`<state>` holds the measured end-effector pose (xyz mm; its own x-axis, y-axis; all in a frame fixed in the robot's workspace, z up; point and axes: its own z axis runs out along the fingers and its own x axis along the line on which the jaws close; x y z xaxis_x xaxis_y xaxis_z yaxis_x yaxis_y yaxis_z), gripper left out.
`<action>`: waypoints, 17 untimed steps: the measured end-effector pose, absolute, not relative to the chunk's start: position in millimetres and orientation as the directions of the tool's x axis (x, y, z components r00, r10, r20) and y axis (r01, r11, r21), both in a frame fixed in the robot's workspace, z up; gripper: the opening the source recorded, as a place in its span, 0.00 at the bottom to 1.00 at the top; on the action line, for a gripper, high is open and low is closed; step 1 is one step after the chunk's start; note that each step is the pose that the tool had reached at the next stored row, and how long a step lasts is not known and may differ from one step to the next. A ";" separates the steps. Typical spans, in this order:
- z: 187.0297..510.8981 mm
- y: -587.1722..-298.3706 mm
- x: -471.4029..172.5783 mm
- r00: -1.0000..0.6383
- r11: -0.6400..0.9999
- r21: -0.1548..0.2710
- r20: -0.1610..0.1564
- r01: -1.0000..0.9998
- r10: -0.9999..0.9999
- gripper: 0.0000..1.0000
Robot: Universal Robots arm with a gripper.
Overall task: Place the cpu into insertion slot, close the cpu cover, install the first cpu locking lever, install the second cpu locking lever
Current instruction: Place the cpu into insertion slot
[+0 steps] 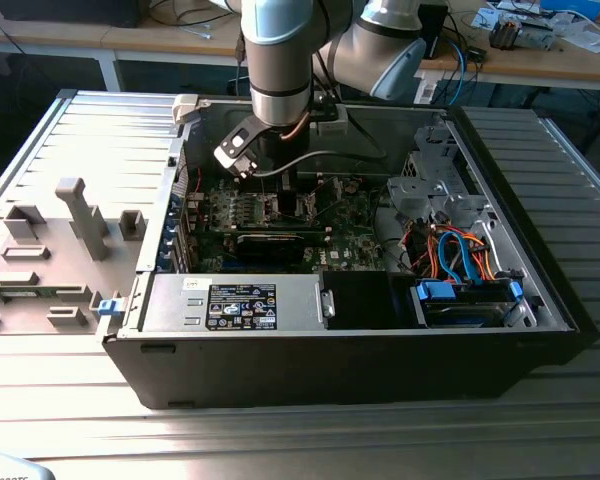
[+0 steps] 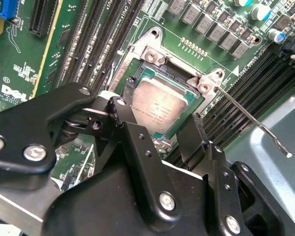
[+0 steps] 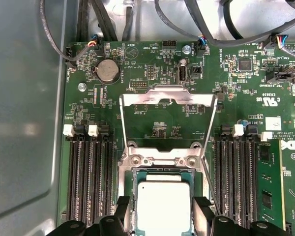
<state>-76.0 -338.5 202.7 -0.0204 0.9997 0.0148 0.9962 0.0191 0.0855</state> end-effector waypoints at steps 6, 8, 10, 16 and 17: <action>210.3 -338.5 -75.9 -0.021 0.019 0.086 0.015 0.996 1.000 0.62; 213.3 -338.5 -75.9 -0.021 0.019 0.086 0.015 0.996 1.000 0.62; 215.5 -338.4 -75.8 -0.021 0.019 0.086 0.015 0.996 1.000 0.62; 222.0 -338.5 -65.1 -0.022 0.021 0.077 0.016 0.997 1.000 0.17; 225.4 -338.5 -64.8 -0.022 0.021 0.077 0.016 0.997 1.000 0.17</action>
